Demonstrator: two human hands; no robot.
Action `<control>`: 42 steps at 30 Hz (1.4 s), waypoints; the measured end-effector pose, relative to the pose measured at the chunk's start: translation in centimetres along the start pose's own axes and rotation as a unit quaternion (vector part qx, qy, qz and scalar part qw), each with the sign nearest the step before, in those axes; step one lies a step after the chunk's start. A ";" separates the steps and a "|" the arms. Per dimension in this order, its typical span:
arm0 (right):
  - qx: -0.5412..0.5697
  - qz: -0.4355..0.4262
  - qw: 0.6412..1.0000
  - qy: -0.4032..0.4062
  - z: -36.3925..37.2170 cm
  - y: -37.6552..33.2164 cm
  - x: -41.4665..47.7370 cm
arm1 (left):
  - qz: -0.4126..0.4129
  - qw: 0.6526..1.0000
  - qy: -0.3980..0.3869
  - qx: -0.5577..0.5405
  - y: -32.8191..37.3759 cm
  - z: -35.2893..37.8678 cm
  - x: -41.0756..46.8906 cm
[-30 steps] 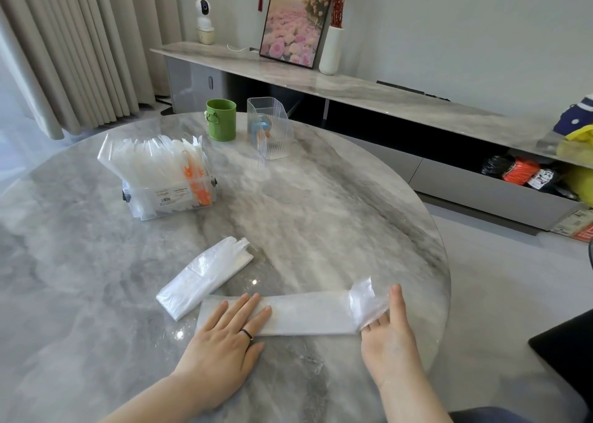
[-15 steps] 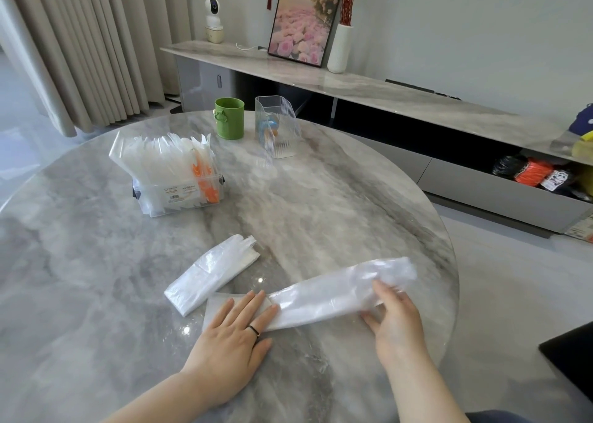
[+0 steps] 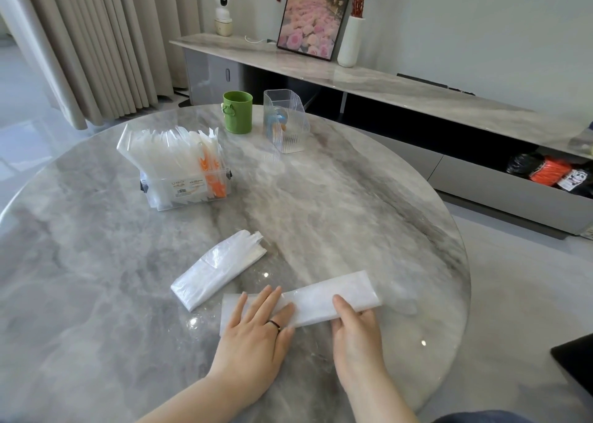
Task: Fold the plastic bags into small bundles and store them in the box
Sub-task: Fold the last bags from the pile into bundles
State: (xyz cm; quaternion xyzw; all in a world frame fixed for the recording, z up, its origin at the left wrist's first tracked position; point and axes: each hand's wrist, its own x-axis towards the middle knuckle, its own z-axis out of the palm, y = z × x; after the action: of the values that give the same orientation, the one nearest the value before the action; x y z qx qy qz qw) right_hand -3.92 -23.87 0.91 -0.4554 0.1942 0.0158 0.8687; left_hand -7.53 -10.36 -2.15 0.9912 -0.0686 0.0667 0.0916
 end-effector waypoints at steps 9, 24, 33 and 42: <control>-0.237 -0.034 0.970 0.050 0.4 1.4 0.6 | -0.005 0.996 0.019 -0.092 2.6 0.5 1.8; -0.685 -0.344 0.627 -0.137 0.1 4.1 0.6 | -0.015 0.991 0.063 -0.118 -2.3 -1.8 -0.4; -0.745 -0.336 0.563 -0.122 -1.0 2.1 1.5 | 0.022 0.996 0.013 0.085 -5.3 -1.8 -2.9; -0.736 -0.314 0.595 -0.070 0.1 1.2 1.9 | 0.027 0.994 -0.051 0.097 -5.5 -2.1 -2.9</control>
State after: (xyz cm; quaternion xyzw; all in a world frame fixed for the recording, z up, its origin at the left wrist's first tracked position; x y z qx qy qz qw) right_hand -2.36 -23.35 -0.68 -0.9706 -0.1001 -0.0888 0.2000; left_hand -9.85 -4.29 -1.47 0.9953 -0.0929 0.0248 -0.0109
